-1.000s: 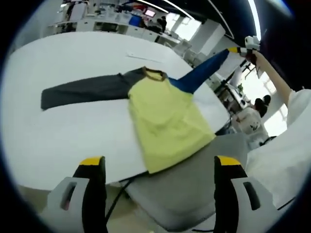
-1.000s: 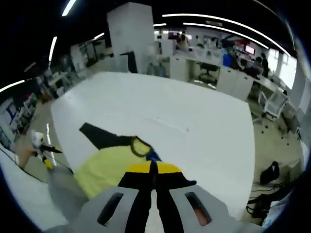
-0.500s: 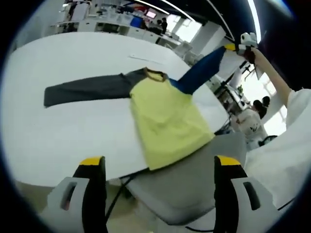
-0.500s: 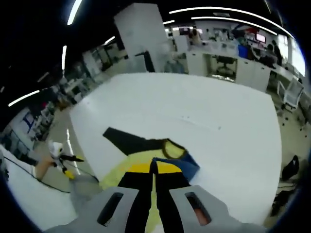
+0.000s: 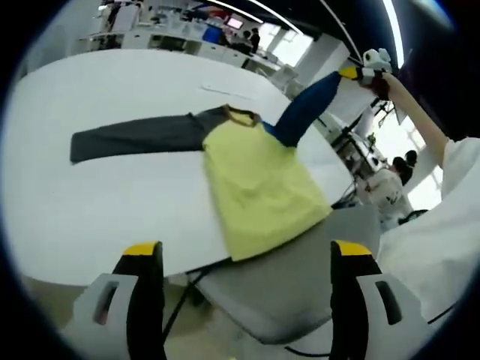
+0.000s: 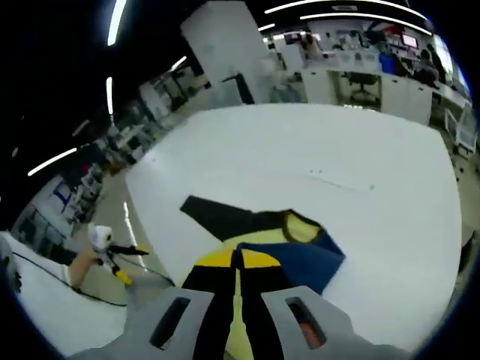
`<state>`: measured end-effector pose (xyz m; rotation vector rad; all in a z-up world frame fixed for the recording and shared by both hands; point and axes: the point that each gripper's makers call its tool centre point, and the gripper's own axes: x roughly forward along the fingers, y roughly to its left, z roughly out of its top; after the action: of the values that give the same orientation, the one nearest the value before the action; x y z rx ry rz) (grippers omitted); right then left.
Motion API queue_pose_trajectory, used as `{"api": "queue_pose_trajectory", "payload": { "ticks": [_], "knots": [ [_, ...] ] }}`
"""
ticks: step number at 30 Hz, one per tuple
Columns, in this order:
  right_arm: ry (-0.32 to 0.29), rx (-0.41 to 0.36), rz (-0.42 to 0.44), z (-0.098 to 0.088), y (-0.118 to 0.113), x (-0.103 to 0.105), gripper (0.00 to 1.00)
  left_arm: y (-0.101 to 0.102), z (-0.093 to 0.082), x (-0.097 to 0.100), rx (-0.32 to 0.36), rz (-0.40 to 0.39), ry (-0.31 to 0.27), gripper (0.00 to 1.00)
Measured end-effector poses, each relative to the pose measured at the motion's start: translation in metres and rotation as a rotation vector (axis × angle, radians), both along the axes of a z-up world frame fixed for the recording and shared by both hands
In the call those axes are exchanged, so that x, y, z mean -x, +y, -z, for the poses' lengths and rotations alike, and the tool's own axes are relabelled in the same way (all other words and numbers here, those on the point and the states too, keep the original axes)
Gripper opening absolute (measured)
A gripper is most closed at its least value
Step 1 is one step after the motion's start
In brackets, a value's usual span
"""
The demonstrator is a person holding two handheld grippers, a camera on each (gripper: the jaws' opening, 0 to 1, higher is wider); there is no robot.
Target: Fold the garment on the visible template until the final outline fits inside the template.
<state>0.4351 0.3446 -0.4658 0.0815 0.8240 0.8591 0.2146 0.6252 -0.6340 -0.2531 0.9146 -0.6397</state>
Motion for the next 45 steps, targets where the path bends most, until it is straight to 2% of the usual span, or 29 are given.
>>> {"api": "queue_pose_trajectory", "payload": {
  "ticks": [5,9,15,19,22,34,45],
  "knots": [
    [0.019,-0.003,-0.026,0.012,0.022,0.005,0.02,-0.001,0.001,-0.002,-0.001,0.0,0.002,0.88],
    [0.059,-0.012,-0.048,0.025,0.041,0.007,0.02,-0.002,0.001,-0.003,0.0,0.004,0.003,0.88],
    [0.091,0.024,-0.062,0.05,0.056,0.001,0.02,0.0,0.002,-0.004,0.001,-0.003,0.007,0.88],
    [0.11,0.041,-0.047,0.065,0.058,-0.008,0.02,0.002,0.003,-0.004,0.001,-0.01,0.011,0.88],
    [0.131,0.025,-0.02,0.071,0.059,-0.014,0.02,0.003,0.004,-0.006,0.001,-0.015,0.015,0.88],
    [0.175,-0.021,0.044,0.083,0.057,-0.025,0.02,0.0,0.007,-0.011,0.001,-0.011,0.026,0.88],
    [0.194,-0.008,0.084,0.1,0.064,-0.032,0.02,-0.006,0.01,-0.014,0.013,-0.003,0.035,0.88]
  ]
}}
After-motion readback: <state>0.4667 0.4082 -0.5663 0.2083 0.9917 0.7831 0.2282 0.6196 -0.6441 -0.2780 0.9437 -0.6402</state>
